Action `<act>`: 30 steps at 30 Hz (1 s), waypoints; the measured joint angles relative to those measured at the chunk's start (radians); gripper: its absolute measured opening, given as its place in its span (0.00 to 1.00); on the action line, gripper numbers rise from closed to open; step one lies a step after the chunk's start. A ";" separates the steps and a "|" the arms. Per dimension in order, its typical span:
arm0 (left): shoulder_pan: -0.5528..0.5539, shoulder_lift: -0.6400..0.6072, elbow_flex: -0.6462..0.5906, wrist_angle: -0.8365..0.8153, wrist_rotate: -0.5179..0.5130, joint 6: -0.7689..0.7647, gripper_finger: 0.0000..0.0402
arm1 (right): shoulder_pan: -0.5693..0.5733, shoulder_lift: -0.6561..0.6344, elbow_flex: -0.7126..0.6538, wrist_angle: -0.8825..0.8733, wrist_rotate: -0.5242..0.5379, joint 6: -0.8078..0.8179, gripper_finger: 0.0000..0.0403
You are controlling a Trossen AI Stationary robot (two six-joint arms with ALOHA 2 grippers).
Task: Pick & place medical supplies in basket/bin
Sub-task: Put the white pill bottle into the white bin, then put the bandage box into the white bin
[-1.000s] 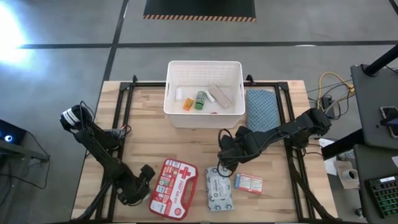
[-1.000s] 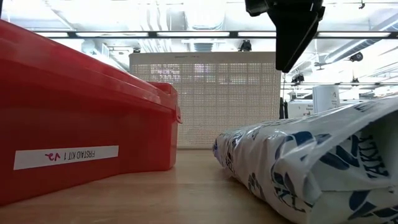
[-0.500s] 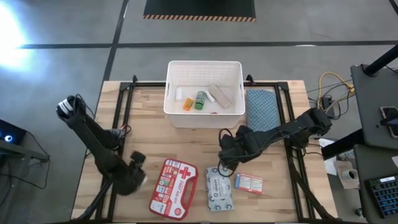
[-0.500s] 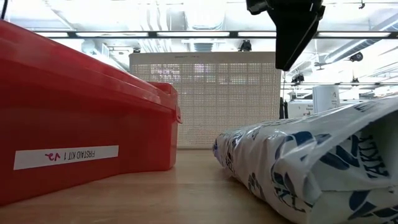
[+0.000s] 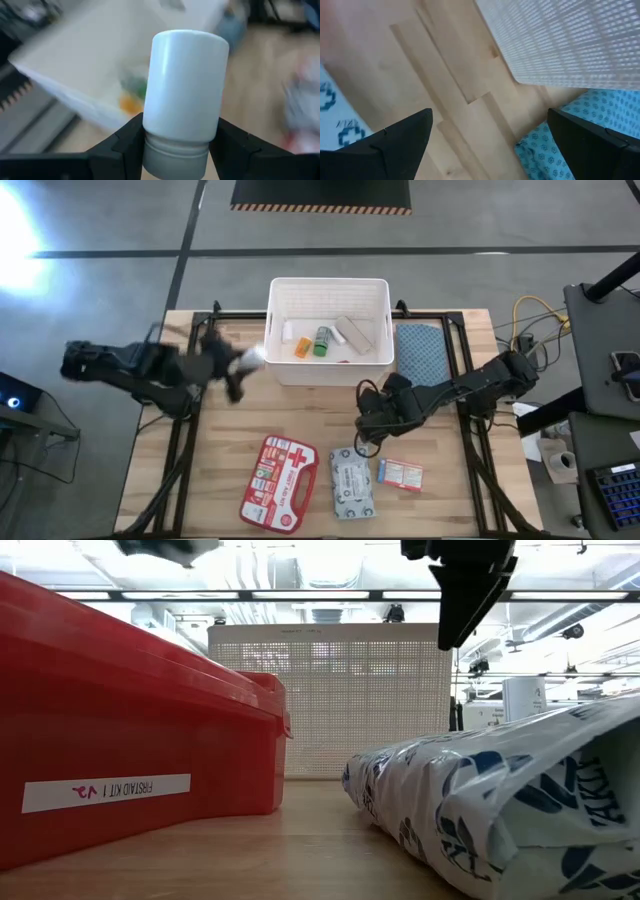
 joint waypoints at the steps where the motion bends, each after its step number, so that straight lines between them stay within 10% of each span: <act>1: 0.079 0.007 0.006 0.079 0.034 0.070 0.41 | -0.004 0.000 -0.001 0.001 0.008 0.002 0.95; 10: 0.703 0.316 0.136 0.434 0.672 0.205 0.41 | -0.011 -0.004 -0.001 0.005 0.013 0.019 0.95; 22: 0.754 0.877 0.672 -0.007 0.621 0.473 0.55 | -0.001 -0.049 -0.001 0.000 0.012 0.132 0.95; 30: 0.749 0.969 0.877 -0.327 0.606 0.451 0.78 | -0.016 -0.060 -0.001 -0.001 -0.059 0.037 0.95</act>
